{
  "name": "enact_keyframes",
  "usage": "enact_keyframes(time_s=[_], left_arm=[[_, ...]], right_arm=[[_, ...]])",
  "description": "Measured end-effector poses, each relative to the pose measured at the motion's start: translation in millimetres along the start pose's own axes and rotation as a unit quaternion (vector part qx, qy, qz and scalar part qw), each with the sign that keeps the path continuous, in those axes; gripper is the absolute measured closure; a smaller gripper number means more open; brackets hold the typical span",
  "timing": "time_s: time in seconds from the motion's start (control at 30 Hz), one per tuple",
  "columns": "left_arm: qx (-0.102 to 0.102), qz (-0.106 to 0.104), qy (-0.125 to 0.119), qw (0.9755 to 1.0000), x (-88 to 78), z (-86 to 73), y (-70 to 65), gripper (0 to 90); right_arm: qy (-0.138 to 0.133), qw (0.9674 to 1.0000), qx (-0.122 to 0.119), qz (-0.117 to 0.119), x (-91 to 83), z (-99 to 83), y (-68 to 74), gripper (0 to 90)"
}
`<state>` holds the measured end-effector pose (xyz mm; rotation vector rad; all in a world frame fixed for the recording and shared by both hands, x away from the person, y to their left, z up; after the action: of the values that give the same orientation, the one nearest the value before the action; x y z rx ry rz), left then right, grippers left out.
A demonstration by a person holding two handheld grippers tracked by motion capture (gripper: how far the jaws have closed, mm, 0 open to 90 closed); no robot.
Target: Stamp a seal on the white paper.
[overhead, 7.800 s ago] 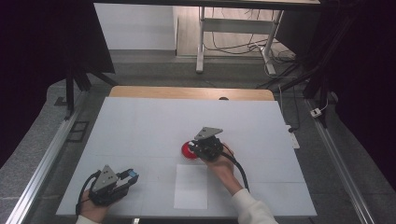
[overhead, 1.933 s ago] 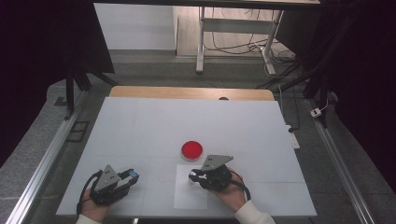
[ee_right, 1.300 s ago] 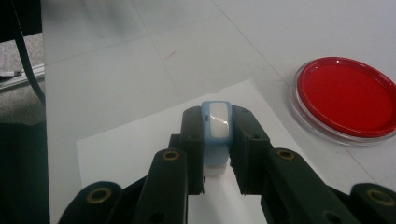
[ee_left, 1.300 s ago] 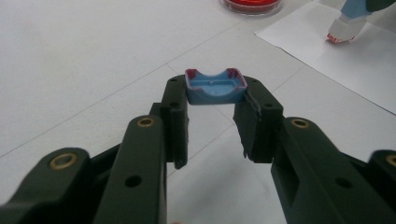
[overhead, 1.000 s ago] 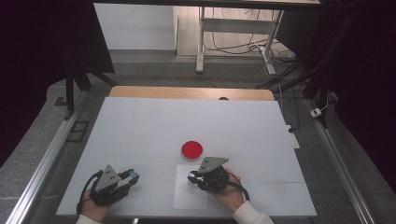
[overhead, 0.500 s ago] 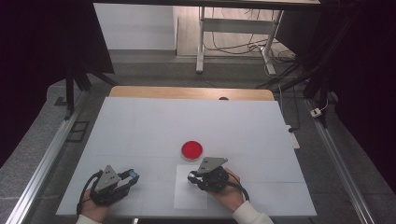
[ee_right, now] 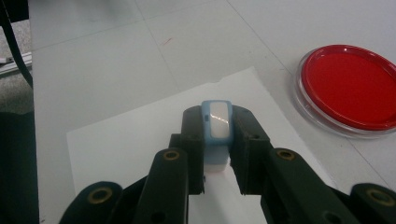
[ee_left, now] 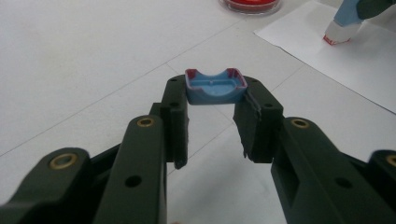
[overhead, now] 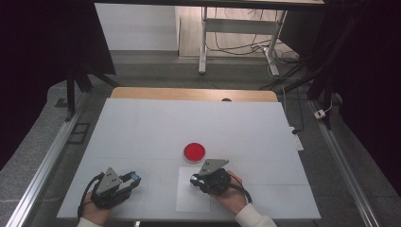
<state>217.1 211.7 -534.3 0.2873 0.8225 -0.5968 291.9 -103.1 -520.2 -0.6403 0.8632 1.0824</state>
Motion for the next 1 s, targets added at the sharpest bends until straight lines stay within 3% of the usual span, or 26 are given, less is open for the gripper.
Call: enact_keyframes(time_s=[1.0], left_arm=[[0.000,0.002,0.000,1.0000,0.0,0.0,-0.8,65.5]], right_arm=[[0.011,0.9999,0.001,-0.003,0.8,1.2,0.8,76.3]])
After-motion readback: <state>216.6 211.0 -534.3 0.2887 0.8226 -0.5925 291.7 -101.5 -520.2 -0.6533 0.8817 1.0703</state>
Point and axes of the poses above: each handheld gripper's, and its own axes: x roughly forward along the jaws, z roughly out of its top, y roughly to its left, the point moved 2 cm from there along x, roughly forward along the jaws, and after that the axes turned 14 degrees about y, right-handed, at the moved point
